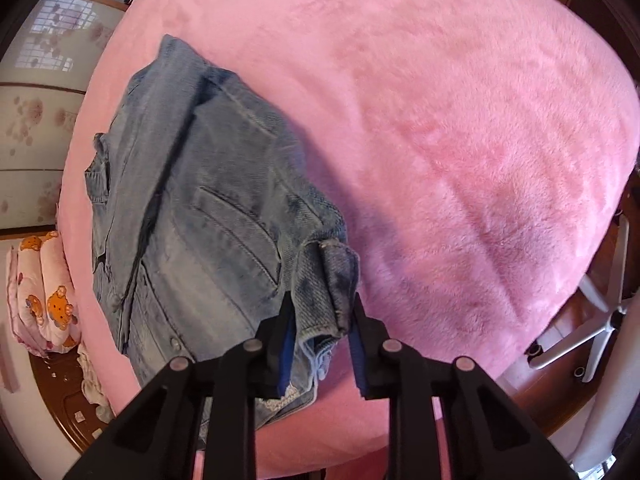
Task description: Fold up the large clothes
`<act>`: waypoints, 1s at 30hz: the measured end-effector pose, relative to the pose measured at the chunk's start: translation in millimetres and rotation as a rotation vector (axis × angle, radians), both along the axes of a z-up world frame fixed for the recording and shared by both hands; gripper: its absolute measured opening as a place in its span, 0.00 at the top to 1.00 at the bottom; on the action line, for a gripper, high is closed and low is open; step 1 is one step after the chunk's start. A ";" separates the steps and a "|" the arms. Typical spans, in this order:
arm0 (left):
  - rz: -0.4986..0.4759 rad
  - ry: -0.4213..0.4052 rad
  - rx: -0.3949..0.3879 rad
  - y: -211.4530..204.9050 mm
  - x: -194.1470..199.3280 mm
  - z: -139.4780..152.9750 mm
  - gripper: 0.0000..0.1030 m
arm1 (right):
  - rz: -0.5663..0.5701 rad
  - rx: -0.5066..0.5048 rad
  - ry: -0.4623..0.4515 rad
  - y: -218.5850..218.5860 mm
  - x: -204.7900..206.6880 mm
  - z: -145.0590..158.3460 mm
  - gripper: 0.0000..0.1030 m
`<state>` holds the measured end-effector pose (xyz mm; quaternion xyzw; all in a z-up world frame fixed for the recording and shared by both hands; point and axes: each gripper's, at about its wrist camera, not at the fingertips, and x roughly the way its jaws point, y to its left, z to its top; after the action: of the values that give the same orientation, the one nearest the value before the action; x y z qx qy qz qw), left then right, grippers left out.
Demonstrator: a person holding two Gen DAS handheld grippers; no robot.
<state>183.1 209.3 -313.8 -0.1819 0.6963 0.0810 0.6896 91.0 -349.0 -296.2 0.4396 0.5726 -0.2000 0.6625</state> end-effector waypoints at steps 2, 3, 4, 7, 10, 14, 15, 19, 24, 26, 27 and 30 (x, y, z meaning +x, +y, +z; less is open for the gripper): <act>-0.017 -0.005 -0.013 -5.6 4.3 15.9 0.89 | 0.005 -0.002 -0.026 7.7 9.4 20.9 0.78; -0.019 -0.010 -0.027 -7.1 7.7 24.5 0.89 | 0.005 0.004 -0.048 13.7 15.1 31.0 0.78; -0.025 -0.017 -0.043 -11.9 10.7 35.4 0.89 | 0.009 0.005 -0.069 18.5 21.5 40.6 0.78; -0.045 -0.028 -0.087 -15.4 24.8 70.3 0.89 | 0.038 -0.008 -0.104 32.7 43.3 68.1 0.78; -0.042 -0.062 -0.120 -18.0 44.7 106.6 0.89 | 0.056 -0.003 -0.168 37.1 66.5 96.8 0.79; 0.022 -0.157 -0.166 6.1 74.9 163.0 0.90 | 0.086 -0.042 -0.270 28.3 99.6 140.5 0.80; 0.047 -0.204 -0.180 9.6 88.5 180.6 0.90 | 0.098 -0.053 -0.302 23.9 108.4 151.1 0.80; 0.081 -0.318 -0.166 16.7 132.4 214.5 0.90 | 0.127 -0.060 -0.386 3.7 148.0 175.7 0.80; 0.151 -0.358 -0.157 22.2 186.6 209.0 0.90 | 0.155 -0.016 -0.400 -23.0 214.1 175.3 0.81; 0.195 -0.356 -0.170 29.3 210.2 199.9 0.90 | 0.163 0.002 -0.393 -30.2 241.1 168.8 0.81; 0.214 -0.350 -0.180 30.0 221.4 194.3 0.90 | 0.159 0.019 -0.392 -34.2 255.7 163.7 0.81; 0.244 -0.331 -0.182 27.9 257.6 163.6 0.90 | 0.139 0.063 -0.374 -41.6 291.9 145.7 0.81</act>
<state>440.7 237.3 -150.2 -0.3369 0.5509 0.0698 0.7604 382.9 -390.6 -150.5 0.4489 0.4744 -0.0507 0.7555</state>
